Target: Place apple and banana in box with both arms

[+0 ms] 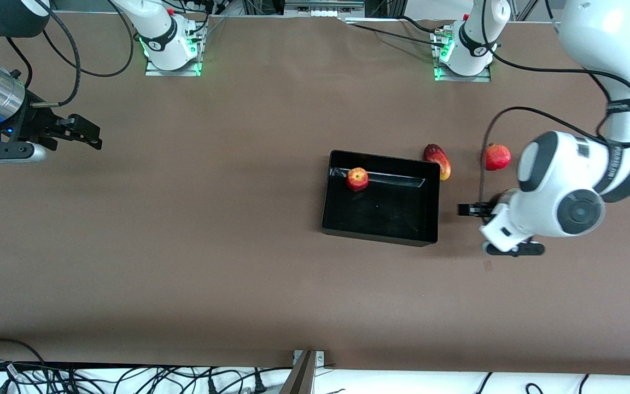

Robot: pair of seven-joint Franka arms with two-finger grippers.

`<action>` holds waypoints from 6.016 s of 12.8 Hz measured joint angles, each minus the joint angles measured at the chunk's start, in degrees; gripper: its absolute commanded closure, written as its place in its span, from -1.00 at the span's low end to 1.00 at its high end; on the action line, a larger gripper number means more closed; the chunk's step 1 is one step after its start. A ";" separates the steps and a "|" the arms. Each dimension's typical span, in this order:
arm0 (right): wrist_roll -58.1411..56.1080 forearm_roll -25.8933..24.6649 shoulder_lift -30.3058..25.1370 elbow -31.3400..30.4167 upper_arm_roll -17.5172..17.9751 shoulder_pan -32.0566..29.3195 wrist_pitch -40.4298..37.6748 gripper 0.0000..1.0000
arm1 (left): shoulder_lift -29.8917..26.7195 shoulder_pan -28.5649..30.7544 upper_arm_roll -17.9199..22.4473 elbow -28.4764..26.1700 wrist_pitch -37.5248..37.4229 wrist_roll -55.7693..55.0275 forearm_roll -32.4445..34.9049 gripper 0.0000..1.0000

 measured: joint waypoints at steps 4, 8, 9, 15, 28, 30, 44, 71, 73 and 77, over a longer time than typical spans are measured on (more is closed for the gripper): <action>0.00 0.00 0.03 0.09 0.01 0.00 0.00 -1.00 | 4.38 5.06 -0.01 -3.90 8.20 6.03 8.92 -1.00; 0.00 0.00 0.03 0.10 0.02 0.00 0.00 -1.00 | 5.82 9.74 0.09 -12.34 22.82 13.50 9.29 -1.00; 0.00 0.00 0.03 0.11 0.03 0.00 0.00 -1.00 | 5.84 10.91 0.07 -12.83 23.89 15.15 9.29 -1.00; 0.00 0.00 0.04 0.11 0.04 0.00 0.00 -1.00 | 7.34 12.09 -0.01 -14.28 25.86 16.54 9.29 0.62; 0.00 0.00 0.04 0.12 0.10 0.00 0.00 -1.00 | 4.69 6.07 -15.03 5.54 -4.73 8.69 9.11 1.00; 0.00 0.00 0.04 0.12 0.11 0.00 0.00 -1.00 | 4.59 0.87 -15.05 7.49 -7.69 -0.04 7.28 1.00; 0.00 0.00 0.07 0.16 0.12 0.00 0.00 -1.00 | 14.26 -7.74 -11.73 5.70 1.23 -17.14 5.22 1.00; 0.00 0.00 0.00 0.55 1.26 1.32 -0.07 -1.00 | -28.64 0.89 2.22 -5.21 -9.03 2.22 -7.91 -1.00; 0.00 0.00 0.00 0.56 1.26 1.32 -0.07 -1.00 | -33.69 -0.67 4.33 -12.68 -3.71 2.24 -8.04 -1.00; 0.00 0.00 0.00 0.56 1.26 1.32 -0.07 -1.00 | -36.05 -3.48 7.37 -16.08 -2.96 2.22 -8.05 -1.00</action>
